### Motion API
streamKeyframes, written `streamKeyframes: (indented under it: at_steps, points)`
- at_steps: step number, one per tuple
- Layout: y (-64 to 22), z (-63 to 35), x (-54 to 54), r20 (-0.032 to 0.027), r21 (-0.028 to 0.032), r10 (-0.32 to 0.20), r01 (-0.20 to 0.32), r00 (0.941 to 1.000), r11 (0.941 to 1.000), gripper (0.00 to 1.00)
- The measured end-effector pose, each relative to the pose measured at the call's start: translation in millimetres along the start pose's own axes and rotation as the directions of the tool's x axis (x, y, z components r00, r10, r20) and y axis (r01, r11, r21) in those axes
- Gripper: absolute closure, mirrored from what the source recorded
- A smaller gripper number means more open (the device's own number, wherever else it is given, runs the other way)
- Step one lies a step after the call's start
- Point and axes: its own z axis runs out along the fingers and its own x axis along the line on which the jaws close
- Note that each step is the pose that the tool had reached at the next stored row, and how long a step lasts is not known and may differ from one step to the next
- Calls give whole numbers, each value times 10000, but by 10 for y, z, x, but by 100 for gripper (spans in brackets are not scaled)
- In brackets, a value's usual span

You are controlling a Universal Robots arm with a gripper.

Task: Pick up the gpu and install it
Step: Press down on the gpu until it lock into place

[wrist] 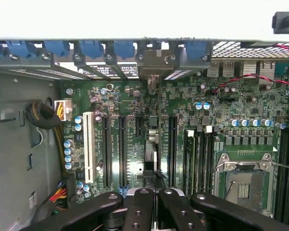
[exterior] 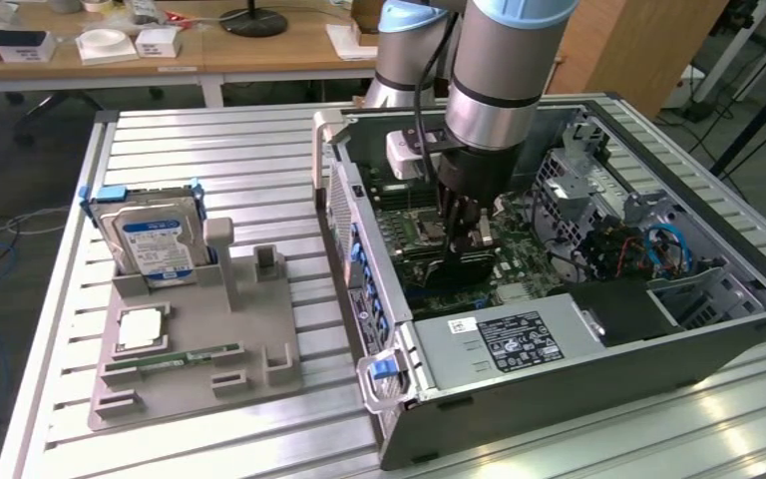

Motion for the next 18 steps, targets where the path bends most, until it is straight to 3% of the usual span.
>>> streamKeyframes:
  at_steps: [7, 15, 17, 18]
  points:
    - [4, 1, -1, 17, 1, 2, -2, 10000, 10000, 89]
    - [9, 123, 3, 19, -9, 1, 0, 10000, 10000, 89]
    - [7, 98, -1, 58, 6, 3, -3, 10000, 10000, 89]
    - [5, 50, -1, 48, 4, 1, -1, 10000, 10000, 89]
